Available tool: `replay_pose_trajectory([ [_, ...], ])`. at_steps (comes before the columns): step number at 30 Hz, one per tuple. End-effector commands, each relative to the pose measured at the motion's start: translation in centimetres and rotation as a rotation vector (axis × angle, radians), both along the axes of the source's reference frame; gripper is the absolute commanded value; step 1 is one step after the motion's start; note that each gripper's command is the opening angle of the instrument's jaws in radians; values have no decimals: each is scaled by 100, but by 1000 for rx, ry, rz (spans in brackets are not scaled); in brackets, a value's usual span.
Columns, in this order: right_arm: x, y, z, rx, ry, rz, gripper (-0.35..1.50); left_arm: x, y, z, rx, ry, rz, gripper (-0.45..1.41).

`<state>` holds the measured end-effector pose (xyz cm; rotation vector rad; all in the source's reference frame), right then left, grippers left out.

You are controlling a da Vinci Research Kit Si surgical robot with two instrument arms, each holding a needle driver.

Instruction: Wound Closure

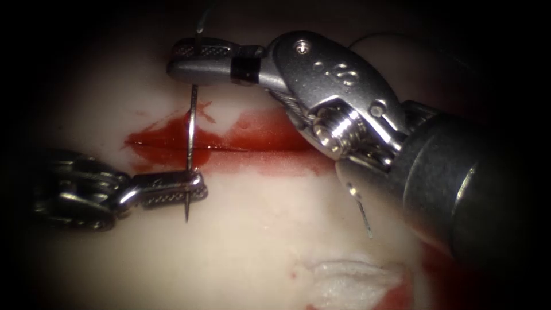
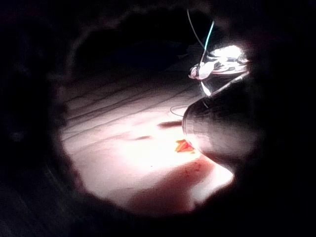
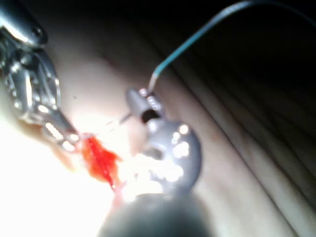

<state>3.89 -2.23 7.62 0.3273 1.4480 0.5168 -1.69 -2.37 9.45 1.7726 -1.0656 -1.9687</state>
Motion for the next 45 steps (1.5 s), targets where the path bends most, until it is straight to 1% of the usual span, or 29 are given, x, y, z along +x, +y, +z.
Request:
replay_pose_trajectory([
  [1,9,12,-1,-2,4,1,-35,-6,11,-3,-6,-3,-1,-45],
  [4,9,14,-2,11,4,7,-35,-7,11,-4,-6,-5,3,-45],
  [5,9,14,-2,11,4,6,-35,-8,11,-5,-9,-19,31,-20],
  [6,9,14,-2,11,3,7,-35,-9,12,-5,-30,-28,53,31],
  [7,9,13,-1,10,3,7,-35,-10,12,-5,-67,-29,74,66],
  [8,10,13,0,9,2,7,-35,-11,13,-5,-125,-22,87,86],
  [10,10,12,2,-17,-1,4,-35,-10,14,-5,-238,8,84,99],
  [11,9,12,3,-25,1,4,-35,-9,15,-5,-321,35,86,104],
  [14,5,12,7,-48,-35,18,-35,-3,17,-5,-503,116,124,111],
  [17,-2,17,13,-96,-53,16,-35,4,21,-6,-653,194,186,108],
  [20,-7,25,18,-171,-16,-15,-35,11,26,-5,-825,266,246,101],
  [21,-9,31,21,-223,35,-23,-35,15,30,-2,-964,298,264,93],
  [23,-8,37,25,-259,73,-4,-35,20,33,-1,-1131,342,260,79],
  [24,-7,38,27,-268,89,2,-35,22,34,0,-1177,355,258,69],
  [25,-6,40,29,-290,109,5,-35,26,35,0,-1224,359,261,51],
  [26,-4,40,31,-318,125,8,-35,32,36,-1,-1230,357,266,7],
  [27,-1,41,34,-361,145,11,-35,36,36,-2,-1243,378,278,-13],
  [29,5,40,39,-432,179,6,-35,42,41,-4,-1299,433,305,-20],
  [30,9,38,43,-469,189,5,-35,46,44,-6,-1327,453,320,-42],
  [31,14,37,46,-472,190,1,-35,49,47,-8,-1345,463,328,-45],
  [35,37,33,62,-549,230,-20,-35,56,51,-10,-1436,480,374,-45],
  [37,48,30,70,-611,238,-32,-35,55,49,-9,-1462,452,430,-45],
  [39,56,28,77,-668,241,-48,-30,53,45,-5,-1475,449,489,-45],
  [42,61,26,83,-749,214,-62,-27,49,35,2,-1484,459,556,-45],
  [45,60,28,80,-808,190,-53,-27,43,27,10,-1485,453,624,-45],
])
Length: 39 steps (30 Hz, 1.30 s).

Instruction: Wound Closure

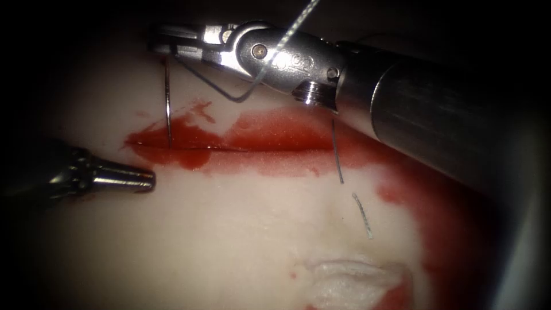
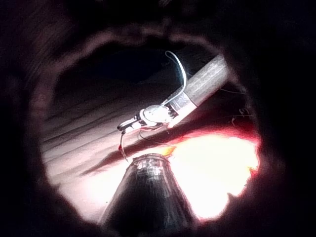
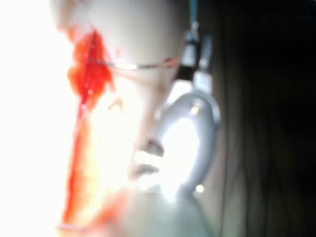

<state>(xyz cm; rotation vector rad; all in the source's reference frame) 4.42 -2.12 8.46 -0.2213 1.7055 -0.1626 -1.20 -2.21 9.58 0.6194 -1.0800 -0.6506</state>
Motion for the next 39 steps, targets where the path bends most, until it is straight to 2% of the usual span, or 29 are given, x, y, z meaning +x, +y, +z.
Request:
replay_pose_trajectory([
  [1,6,19,-7,-28,-3,13,-27,-9,8,1,-5,4,17,-45],
  [6,0,33,-23,-44,-19,71,-35,-13,-1,8,-7,6,47,-45],
  [11,-2,38,-35,-41,-36,53,-35,-13,1,7,6,6,51,-45],
  [16,0,32,-31,-65,-60,43,-35,-13,2,7,6,12,54,-45],
  [22,0,25,-24,-89,-97,22,-35,-16,5,8,-17,44,2,-45],
  [27,0,24,-21,-136,-113,19,-35,-20,3,13,-21,63,1,-45],
  [30,1,22,-18,-182,-110,6,-35,-20,3,13,-21,66,2,-45],
  [39,7,18,-15,-194,-112,6,-35,-20,3,13,-21,66,3,-45],
])
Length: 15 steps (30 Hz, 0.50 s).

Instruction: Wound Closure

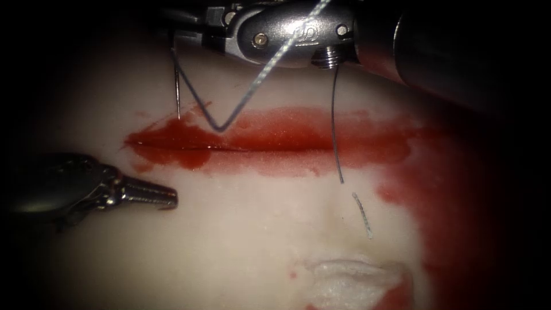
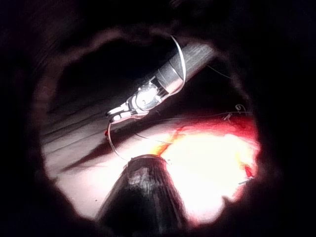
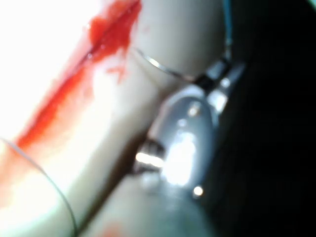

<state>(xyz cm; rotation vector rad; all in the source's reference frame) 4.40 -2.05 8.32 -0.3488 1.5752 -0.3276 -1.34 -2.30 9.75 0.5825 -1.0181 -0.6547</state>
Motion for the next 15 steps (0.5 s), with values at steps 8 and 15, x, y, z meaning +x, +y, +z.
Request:
replay_pose_trajectory([
  [8,11,4,4,-14,-8,-11,-35,-5,12,-4,0,-3,-4,-45],
  [15,13,3,5,-45,-20,-16,-35,-5,10,-2,-1,12,-1,-45],
])
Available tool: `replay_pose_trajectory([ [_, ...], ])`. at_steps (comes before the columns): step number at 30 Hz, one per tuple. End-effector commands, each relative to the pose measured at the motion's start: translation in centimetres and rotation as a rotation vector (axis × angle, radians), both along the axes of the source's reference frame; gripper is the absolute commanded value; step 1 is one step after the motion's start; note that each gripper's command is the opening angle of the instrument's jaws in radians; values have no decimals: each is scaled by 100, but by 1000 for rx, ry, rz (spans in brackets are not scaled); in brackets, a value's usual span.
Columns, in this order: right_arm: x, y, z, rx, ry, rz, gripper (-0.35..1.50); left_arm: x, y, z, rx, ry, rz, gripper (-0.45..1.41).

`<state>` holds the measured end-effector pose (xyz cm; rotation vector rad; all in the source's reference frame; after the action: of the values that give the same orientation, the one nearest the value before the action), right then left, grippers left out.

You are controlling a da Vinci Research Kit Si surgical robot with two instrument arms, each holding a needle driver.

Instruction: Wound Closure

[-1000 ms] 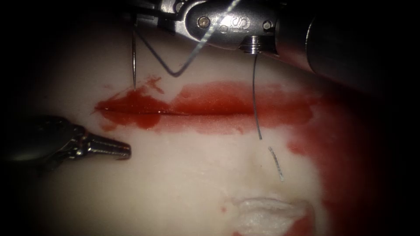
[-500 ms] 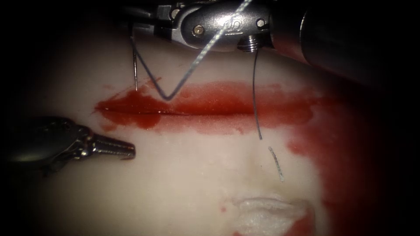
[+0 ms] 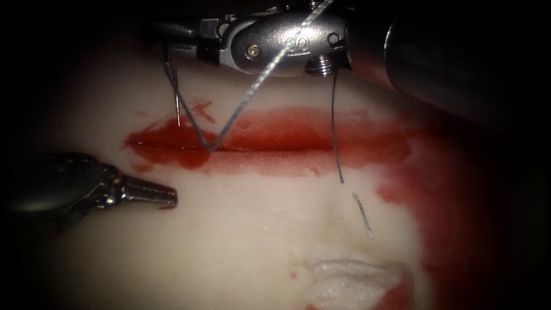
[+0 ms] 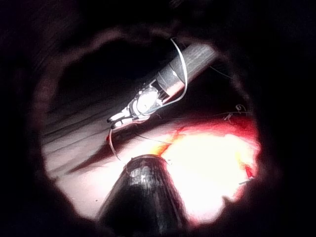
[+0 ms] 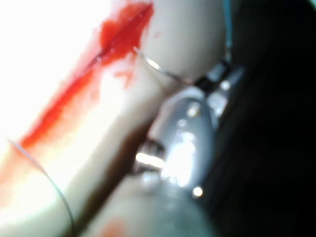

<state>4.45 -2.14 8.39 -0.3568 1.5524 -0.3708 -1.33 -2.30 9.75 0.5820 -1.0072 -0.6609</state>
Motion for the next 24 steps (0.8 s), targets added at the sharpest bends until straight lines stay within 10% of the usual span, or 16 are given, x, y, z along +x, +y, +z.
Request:
replay_pose_trajectory([
  [1,8,12,-1,-11,0,0,-35,-6,10,-2,-6,8,3,-45],
  [24,13,3,8,-56,-35,-25,-35,-7,4,5,10,49,6,-35],
])
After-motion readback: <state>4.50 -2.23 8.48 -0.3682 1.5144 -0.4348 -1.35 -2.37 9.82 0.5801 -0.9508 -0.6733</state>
